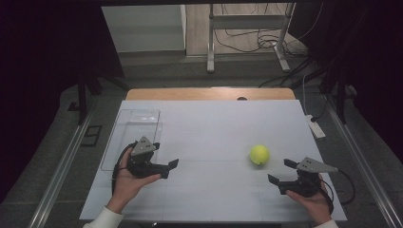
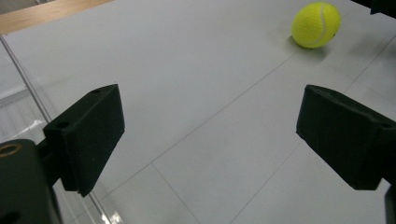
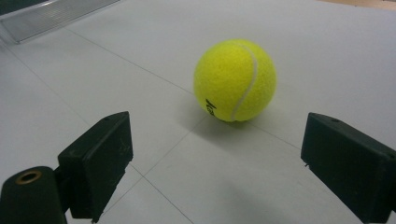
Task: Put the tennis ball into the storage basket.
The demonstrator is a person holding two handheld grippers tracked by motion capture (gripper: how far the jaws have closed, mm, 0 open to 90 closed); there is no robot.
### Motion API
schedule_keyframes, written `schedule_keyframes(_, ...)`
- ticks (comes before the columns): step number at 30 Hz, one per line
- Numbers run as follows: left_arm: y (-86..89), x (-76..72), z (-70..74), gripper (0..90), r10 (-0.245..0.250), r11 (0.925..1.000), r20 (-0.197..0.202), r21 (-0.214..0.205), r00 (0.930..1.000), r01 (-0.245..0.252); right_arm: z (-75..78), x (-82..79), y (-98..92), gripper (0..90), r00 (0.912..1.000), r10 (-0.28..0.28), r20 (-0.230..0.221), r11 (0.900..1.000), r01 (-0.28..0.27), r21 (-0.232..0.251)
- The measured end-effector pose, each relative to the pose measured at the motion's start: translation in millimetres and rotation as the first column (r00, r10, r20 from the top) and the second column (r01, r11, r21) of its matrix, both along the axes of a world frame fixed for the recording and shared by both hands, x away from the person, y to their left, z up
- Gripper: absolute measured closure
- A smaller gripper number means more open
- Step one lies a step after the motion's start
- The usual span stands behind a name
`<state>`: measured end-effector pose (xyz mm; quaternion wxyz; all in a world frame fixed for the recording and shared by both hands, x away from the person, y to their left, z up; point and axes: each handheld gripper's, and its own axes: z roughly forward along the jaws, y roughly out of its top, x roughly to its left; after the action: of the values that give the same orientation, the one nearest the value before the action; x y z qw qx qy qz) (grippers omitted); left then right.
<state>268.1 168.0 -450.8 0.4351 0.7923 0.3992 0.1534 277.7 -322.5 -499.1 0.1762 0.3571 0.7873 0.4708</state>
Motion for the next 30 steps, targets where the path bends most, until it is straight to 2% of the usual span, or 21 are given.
schedule_keyframes(16,-13.0,11.8,4.1,9.1,-0.029,0.9996,-0.008,0.006,0.9996,0.029,-1.1,0.5,0.2,9.6,1.0000,0.004,-0.005,1.0000,-0.004,-0.004)
schedule_keyframes(30,-19.7,17.0,7.6,9.1,-0.048,0.9988,-0.006,-0.005,0.9988,0.048,-1.4,0.7,0.2,9.5,1.0000,0.007,-0.006,1.0000,-0.007,-0.006)
